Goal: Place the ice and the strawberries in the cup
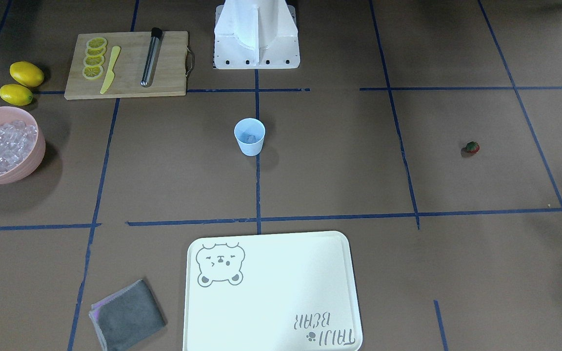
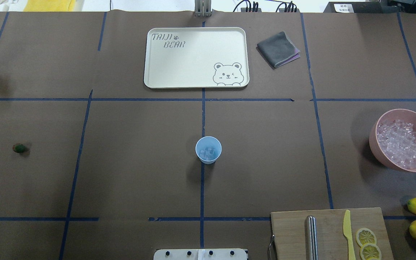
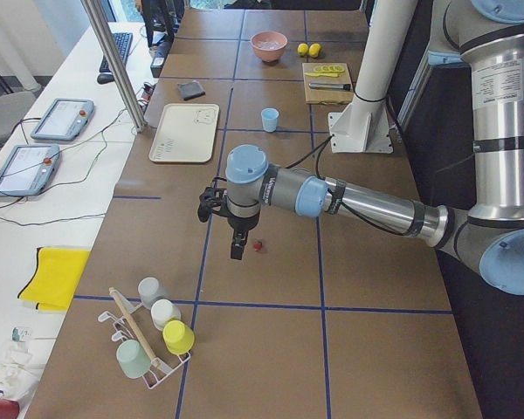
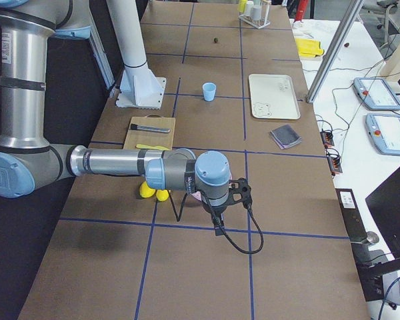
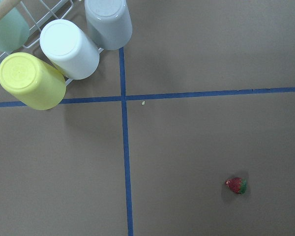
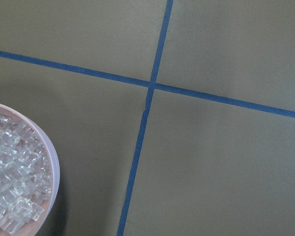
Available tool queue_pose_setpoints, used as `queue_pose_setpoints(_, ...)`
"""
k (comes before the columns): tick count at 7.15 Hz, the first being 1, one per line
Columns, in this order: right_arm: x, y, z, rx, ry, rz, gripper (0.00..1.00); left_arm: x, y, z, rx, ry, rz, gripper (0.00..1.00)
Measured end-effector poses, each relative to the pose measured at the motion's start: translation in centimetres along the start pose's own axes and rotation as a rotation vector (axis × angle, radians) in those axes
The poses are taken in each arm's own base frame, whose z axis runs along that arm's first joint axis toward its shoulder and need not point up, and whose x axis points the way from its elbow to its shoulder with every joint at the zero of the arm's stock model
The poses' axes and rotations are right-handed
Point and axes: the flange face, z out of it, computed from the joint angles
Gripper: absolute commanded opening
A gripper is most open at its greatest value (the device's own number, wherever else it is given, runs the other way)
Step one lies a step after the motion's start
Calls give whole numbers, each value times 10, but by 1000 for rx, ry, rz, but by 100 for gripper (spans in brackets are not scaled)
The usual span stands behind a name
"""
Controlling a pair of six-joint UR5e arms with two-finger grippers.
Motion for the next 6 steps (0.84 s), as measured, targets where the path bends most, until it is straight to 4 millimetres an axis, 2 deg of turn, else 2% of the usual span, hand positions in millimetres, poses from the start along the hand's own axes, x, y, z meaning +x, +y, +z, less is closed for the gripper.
queue_pose_setpoints(3,1,3,2,-3,-3,1,100,69,3,72,-38,-49,-30,100)
queue_pose_setpoints(4,1,4,2,-3,-3,2,100,82,6,95,-36,-37,-32,100)
queue_pose_setpoints(6,1,4,3,-4,-3,2,100,93,13,142,-30,-3,-34,100)
